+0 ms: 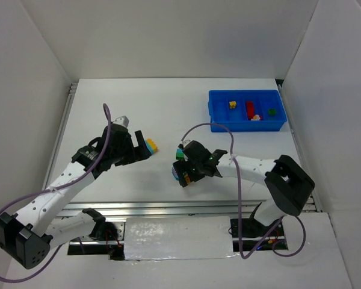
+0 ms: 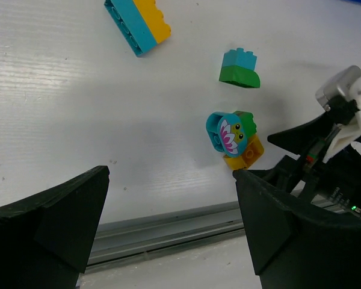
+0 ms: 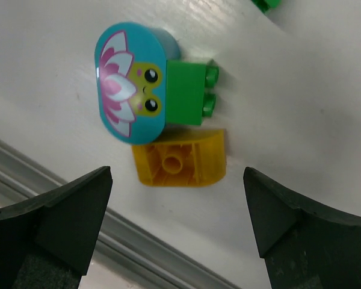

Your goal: Sort the legos into containers by color

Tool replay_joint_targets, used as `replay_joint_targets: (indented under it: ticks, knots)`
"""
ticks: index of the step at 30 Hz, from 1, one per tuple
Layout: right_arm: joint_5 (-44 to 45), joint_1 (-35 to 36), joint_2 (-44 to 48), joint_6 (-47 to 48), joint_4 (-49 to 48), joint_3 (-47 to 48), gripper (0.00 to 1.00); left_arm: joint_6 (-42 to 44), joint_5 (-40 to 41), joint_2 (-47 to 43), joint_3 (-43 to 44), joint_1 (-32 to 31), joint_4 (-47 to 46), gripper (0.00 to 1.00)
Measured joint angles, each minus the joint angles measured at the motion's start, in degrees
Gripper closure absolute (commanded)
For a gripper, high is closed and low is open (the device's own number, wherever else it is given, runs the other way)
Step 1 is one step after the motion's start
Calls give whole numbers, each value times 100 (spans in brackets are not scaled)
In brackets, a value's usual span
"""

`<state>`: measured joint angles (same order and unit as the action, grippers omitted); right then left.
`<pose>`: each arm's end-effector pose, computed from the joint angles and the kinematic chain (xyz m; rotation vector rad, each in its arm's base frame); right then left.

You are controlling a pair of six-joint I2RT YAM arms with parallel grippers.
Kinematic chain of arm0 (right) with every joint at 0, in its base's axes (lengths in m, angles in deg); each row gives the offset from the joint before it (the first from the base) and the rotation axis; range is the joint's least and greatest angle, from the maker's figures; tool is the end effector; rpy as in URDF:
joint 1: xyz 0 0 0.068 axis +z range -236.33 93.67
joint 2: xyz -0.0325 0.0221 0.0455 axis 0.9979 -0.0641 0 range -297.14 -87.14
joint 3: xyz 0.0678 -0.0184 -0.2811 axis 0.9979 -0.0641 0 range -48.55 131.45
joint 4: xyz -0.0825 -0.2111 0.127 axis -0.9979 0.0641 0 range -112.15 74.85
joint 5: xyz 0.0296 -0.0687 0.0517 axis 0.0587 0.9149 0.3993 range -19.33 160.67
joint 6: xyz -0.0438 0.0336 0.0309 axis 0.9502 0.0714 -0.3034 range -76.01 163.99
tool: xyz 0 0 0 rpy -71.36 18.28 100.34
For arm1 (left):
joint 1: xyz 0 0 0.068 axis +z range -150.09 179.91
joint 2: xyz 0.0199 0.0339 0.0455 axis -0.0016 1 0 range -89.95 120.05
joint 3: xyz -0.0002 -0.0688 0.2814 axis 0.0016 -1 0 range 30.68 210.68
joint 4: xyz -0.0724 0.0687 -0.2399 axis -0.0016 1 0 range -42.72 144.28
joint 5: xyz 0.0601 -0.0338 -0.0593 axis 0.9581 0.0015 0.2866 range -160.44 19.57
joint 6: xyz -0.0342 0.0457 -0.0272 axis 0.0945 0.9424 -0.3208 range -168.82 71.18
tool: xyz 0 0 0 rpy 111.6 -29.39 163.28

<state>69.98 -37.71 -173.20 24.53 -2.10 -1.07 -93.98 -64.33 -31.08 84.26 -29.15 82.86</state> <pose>0.1927 0.2194 0.1848 -0.6740 2.5749 0.4316 0.1902 -0.0998 0.3117 -0.3843 2.3099 -0.5460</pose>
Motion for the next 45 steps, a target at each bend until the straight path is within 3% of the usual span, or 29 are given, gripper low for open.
replay_joint_targets:
  ticks: [13,16,24,30,36,39,41,45]
  knots:
    - [527,540,-798,514,-105,404,9,304,-181,184,44,0,-48,1]
    - [678,568,-839,549,-114,411,31,319,-192,212,46,0,-48,1]
    - [1040,649,-914,286,-79,490,70,330,-199,382,118,0,-66,0]
    - [918,713,-579,262,76,433,71,343,-195,402,120,2,-87,1]
    - [920,649,1088,203,280,494,71,341,-142,428,219,13,-85,1]
    - [981,249,1517,52,297,754,71,341,-87,485,315,33,-85,0]
    - [1019,-431,1491,-118,328,1029,71,341,-39,518,365,37,-74,1]
    - [1307,-2074,409,-562,822,2288,68,343,28,586,470,44,-4,1]
